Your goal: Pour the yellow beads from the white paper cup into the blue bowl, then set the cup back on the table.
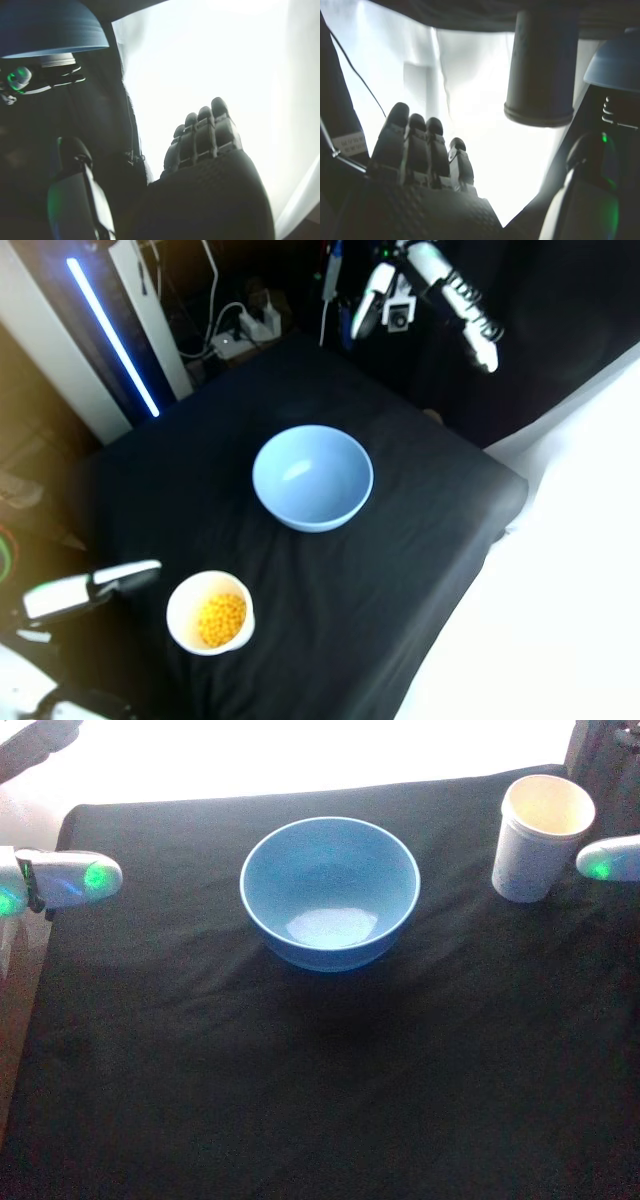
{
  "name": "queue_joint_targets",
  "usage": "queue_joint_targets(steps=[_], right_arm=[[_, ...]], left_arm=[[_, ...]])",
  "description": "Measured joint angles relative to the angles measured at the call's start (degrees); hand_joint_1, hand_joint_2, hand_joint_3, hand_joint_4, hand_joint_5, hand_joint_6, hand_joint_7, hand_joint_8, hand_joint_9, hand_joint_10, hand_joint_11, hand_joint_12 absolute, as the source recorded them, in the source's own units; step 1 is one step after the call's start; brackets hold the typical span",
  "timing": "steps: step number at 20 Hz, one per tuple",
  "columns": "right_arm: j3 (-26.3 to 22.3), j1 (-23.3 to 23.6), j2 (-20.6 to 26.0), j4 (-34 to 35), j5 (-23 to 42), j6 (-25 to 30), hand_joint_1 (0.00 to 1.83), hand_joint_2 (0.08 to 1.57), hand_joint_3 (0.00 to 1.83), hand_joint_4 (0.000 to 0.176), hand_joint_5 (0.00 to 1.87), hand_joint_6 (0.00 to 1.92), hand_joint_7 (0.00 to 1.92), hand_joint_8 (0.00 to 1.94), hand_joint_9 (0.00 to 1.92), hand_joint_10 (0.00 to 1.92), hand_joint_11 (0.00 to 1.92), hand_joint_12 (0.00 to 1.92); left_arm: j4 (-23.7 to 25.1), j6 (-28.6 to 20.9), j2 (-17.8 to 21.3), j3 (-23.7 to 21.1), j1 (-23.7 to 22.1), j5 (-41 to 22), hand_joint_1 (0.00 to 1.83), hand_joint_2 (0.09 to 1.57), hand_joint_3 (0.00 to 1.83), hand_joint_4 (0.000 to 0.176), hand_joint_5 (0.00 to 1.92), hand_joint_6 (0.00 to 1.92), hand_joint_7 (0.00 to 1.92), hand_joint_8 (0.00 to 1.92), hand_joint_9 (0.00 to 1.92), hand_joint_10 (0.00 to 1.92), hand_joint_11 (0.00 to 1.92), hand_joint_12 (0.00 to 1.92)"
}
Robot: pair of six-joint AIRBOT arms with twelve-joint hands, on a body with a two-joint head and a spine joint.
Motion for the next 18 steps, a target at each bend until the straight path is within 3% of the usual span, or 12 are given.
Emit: queue_joint_targets(steps=[4, 5, 7, 8, 9, 11, 13, 16, 17, 18], right_arm=[[2.1, 1.1, -2.2, -1.6, -3.2, 0.4, 0.80, 0.64, 0.00, 0.176, 0.00, 0.00, 0.12, 0.00, 0.09, 0.00, 0.00, 0.32], [2.5, 1.2, -2.7, -1.7, -3.8, 0.8, 0.81, 0.64, 0.00, 0.176, 0.00, 0.00, 0.13, 0.00, 0.09, 0.00, 0.00, 0.32], [3.4, 1.2, -3.6, -2.3, -4.9, 1.3, 0.79, 0.62, 0.00, 0.176, 0.00, 0.00, 0.15, 0.00, 0.09, 0.00, 0.00, 0.29], [3.9, 1.2, -4.1, -2.3, -5.5, 1.4, 0.77, 0.59, 0.00, 0.176, 0.00, 0.00, 0.18, 0.00, 0.11, 0.00, 0.00, 0.41], [4.2, 1.2, -4.3, -2.3, -5.9, 1.5, 0.77, 0.59, 0.00, 0.176, 0.00, 0.00, 0.18, 0.00, 0.11, 0.00, 0.00, 0.41], [4.9, 1.2, -4.9, -2.3, -6.4, 1.9, 0.76, 0.60, 0.00, 0.176, 0.00, 0.00, 0.15, 0.01, 0.11, 0.00, 0.00, 0.69], [5.4, 1.2, -5.6, -2.4, -6.7, 2.3, 0.77, 0.61, 0.00, 0.176, 0.00, 0.00, 0.14, 0.01, 0.10, 0.00, 0.00, 0.71], [5.8, 1.2, -6.4, -2.6, -7.3, 2.8, 0.80, 0.59, 0.00, 0.176, 0.00, 0.00, 0.09, 0.00, 0.02, 0.00, 0.00, 0.23], [5.8, 1.2, -6.5, -3.0, -7.4, 2.8, 0.76, 0.57, 0.00, 0.152, 0.02, 0.01, 0.10, 0.00, 0.01, 0.01, 0.00, 0.01], [5.8, 1.2, -6.5, -3.0, -7.4, 2.9, 0.73, 0.56, 0.00, 0.149, 0.04, 0.01, 0.12, 0.01, 0.02, 0.01, 0.00, 0.00]], left_arm=[[0.1, 0.0, -0.5, 0.2, 0.0, 0.1, 0.55, 0.84, 0.00, 0.017, 0.00, 0.00, 0.12, 0.00, 0.08, 0.01, 0.00, 0.28], [0.3, 0.0, -0.5, 0.2, 0.0, 0.2, 0.55, 0.84, 0.00, 0.028, 0.00, 0.00, 0.12, 0.01, 0.08, 0.00, 0.00, 0.28], [0.5, 0.0, -0.5, 0.4, 0.0, 0.2, 0.57, 0.84, 0.00, 0.014, 0.00, 0.00, 0.11, 0.00, 0.07, 0.00, 0.00, 0.27], [0.4, 0.0, -0.5, 0.5, 0.0, 0.3, 0.58, 0.83, 0.00, 0.020, 0.00, 0.00, 0.11, 0.00, 0.06, 0.00, 0.00, 0.24], [0.3, 0.0, -0.5, 0.6, 0.0, 0.3, 0.58, 0.83, 0.00, 0.020, 0.00, 0.00, 0.11, 0.00, 0.06, 0.00, 0.00, 0.24], [0.4, 0.0, -0.8, 0.6, -0.2, 0.3, 0.56, 0.82, 0.00, 0.032, 0.00, 0.00, 0.04, 0.00, 0.01, 0.00, 0.00, 0.15], [0.7, 0.0, -1.0, 0.6, -0.2, 0.5, 0.56, 0.83, 0.00, 0.026, 0.00, 0.00, 0.02, 0.00, 0.00, 0.00, 0.00, 0.11], [0.7, 0.0, -1.1, 0.7, -0.2, 0.6, 0.56, 0.83, 0.00, 0.018, 0.00, 0.00, 0.01, 0.00, 0.00, 0.00, 0.00, 0.02], [0.7, 0.0, -1.2, 0.7, -0.2, 0.6, 0.54, 0.83, 0.00, 0.014, 0.00, 0.00, 0.03, 0.01, 0.03, 0.01, 0.04, 0.04], [0.7, 0.0, -1.2, 0.8, -0.2, 0.7, 0.53, 0.83, 0.00, 0.010, 0.00, 0.00, 0.02, 0.01, 0.02, 0.00, 0.03, 0.04]])
